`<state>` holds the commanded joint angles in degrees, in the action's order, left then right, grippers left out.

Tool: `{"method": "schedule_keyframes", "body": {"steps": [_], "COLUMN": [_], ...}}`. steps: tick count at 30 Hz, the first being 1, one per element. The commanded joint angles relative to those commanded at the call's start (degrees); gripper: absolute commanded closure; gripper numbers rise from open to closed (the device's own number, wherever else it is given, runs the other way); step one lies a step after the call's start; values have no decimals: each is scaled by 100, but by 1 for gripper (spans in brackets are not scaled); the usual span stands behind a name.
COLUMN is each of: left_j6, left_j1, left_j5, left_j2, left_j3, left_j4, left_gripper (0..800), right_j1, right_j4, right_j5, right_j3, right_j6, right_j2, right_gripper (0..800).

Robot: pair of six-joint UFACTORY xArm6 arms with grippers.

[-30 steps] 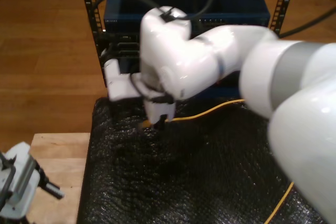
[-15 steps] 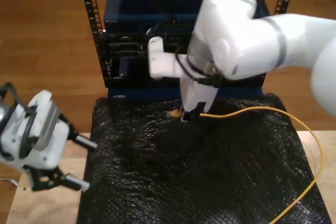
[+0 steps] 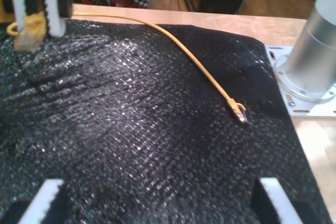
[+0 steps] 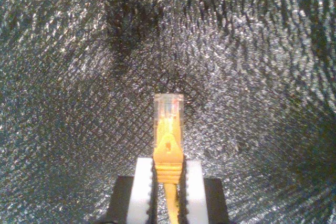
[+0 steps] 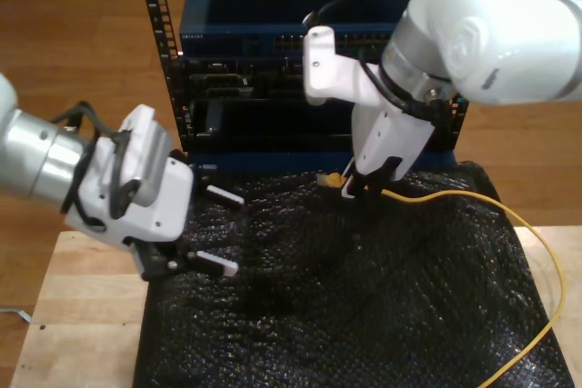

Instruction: Grab the cable and plug it in

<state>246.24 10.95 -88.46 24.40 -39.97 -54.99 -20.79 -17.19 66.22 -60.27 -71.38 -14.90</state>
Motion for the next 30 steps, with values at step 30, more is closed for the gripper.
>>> {"method": "schedule_keyframes", "body": {"steps": [30], "left_j6": [141], "left_j1": [-686], "left_j5": [378], "left_j2": [-589], "left_j3": [-712], "left_j4": [-958], "left_gripper": [1], "right_j1": [229], "right_j4": [-853], "right_j5": [642], "right_j3": [70], "right_j6": [-202], "right_j2": [-273], "right_gripper": [796]}}
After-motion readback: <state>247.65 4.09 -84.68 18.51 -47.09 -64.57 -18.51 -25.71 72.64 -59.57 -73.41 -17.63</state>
